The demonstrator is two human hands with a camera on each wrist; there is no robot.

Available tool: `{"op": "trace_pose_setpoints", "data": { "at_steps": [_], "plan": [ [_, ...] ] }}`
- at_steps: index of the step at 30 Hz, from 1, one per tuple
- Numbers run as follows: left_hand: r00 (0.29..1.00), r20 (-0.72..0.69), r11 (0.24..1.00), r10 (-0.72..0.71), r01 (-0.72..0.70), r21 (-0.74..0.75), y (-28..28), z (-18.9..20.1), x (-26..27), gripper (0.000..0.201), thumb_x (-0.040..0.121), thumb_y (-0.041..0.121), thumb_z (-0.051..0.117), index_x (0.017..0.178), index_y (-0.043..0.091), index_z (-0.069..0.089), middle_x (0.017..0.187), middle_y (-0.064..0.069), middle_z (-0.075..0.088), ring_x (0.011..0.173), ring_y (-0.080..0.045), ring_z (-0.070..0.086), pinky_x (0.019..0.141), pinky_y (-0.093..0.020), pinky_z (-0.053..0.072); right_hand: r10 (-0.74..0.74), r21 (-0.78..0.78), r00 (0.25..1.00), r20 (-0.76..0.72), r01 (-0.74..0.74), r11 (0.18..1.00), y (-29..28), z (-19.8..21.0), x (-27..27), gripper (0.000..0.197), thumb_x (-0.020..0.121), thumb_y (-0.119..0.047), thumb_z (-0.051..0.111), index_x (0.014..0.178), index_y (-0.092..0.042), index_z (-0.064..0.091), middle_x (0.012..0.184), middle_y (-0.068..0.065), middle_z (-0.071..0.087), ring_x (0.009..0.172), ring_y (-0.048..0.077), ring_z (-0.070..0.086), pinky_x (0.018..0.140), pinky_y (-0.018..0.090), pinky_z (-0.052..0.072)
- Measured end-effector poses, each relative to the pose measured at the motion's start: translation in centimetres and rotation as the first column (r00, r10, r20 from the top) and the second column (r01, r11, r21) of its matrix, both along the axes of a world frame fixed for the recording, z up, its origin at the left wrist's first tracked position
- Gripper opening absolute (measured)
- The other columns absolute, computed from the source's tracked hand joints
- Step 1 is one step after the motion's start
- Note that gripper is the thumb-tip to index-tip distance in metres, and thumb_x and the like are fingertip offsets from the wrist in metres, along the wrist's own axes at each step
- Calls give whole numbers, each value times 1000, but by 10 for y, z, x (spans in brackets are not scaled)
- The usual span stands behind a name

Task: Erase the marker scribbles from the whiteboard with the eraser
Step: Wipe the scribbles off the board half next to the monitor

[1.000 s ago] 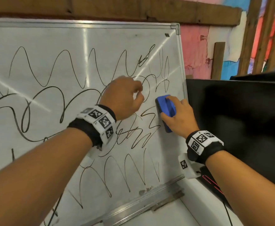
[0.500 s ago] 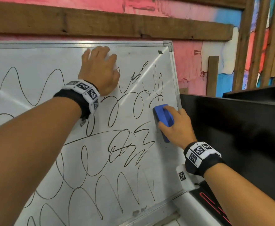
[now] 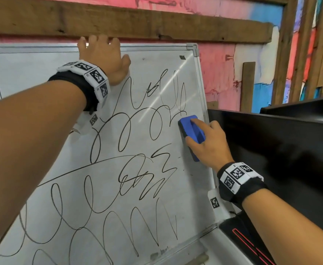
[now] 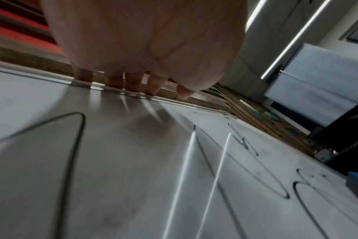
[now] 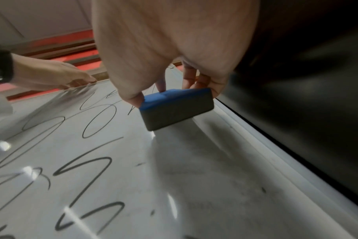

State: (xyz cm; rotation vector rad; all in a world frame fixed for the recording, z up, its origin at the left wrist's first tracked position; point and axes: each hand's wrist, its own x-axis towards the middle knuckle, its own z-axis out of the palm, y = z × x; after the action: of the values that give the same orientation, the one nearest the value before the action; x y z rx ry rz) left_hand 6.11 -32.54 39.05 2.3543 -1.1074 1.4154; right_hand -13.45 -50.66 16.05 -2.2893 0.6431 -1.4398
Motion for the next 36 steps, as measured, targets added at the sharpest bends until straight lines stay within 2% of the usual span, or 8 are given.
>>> {"op": "trace_pose_setpoints", "data": {
  "at_steps": [3,7,12,16,20,25,31,36],
  "plan": [
    [999,-34,999,0,-1,-39,-6,-2,-1,55,92,50,36,119,6,53,129,-23,51,124,-44,41,114,-62,17,-12,30,998,69,10,1000,0,13,6,62,91,-42,66,148,-28,45,104,3,41,80,6,45,72,15,38],
    [1000,-15,999,-10,9,-52,-6,-4,3,54,90,49,37,122,7,52,128,-22,51,123,-43,41,114,-62,16,9,-18,999,49,-8,1000,8,17,15,64,91,-42,65,149,-29,42,104,3,39,86,13,45,79,23,42],
    [1000,-9,998,-14,13,-63,-7,-7,4,57,88,49,37,126,9,50,128,-21,50,122,-42,41,114,-63,15,5,-9,998,58,-4,1000,7,20,14,61,87,-40,66,144,-29,47,102,3,42,79,6,44,68,16,39],
    [1000,-22,998,-15,14,-59,-6,-7,4,60,86,50,33,126,10,50,128,-20,51,122,-43,41,114,-62,16,-3,3,997,75,3,1000,13,25,20,61,87,-42,67,143,-29,46,103,3,42,82,12,45,74,22,41],
    [1000,-20,998,-20,19,-53,-4,-7,5,61,86,50,33,128,10,49,129,-20,50,123,-43,40,114,-62,15,77,-107,997,-28,-79,991,21,10,17,60,80,-45,69,135,-33,50,95,-1,43,78,8,46,67,21,43],
    [999,-38,998,-28,26,-54,-4,-5,3,62,85,51,33,129,11,50,129,-20,50,124,-42,40,116,-62,13,1,-38,998,67,2,999,14,16,19,60,77,-45,70,133,-35,51,97,1,46,80,13,49,67,25,44],
    [998,-50,998,-30,26,-65,-5,-5,2,62,85,51,34,129,11,51,130,-20,50,125,-42,39,116,-62,12,98,-93,995,-4,-98,991,14,9,15,59,71,-53,62,126,-36,51,93,-2,45,75,11,49,65,30,49],
    [998,-48,997,-28,24,-69,-5,-5,2,60,85,51,34,127,12,51,128,-19,51,124,-42,40,116,-61,12,25,-19,997,75,-24,1000,8,14,19,55,75,-44,71,126,-37,49,98,-2,48,81,10,49,68,28,48]
  ]
}}
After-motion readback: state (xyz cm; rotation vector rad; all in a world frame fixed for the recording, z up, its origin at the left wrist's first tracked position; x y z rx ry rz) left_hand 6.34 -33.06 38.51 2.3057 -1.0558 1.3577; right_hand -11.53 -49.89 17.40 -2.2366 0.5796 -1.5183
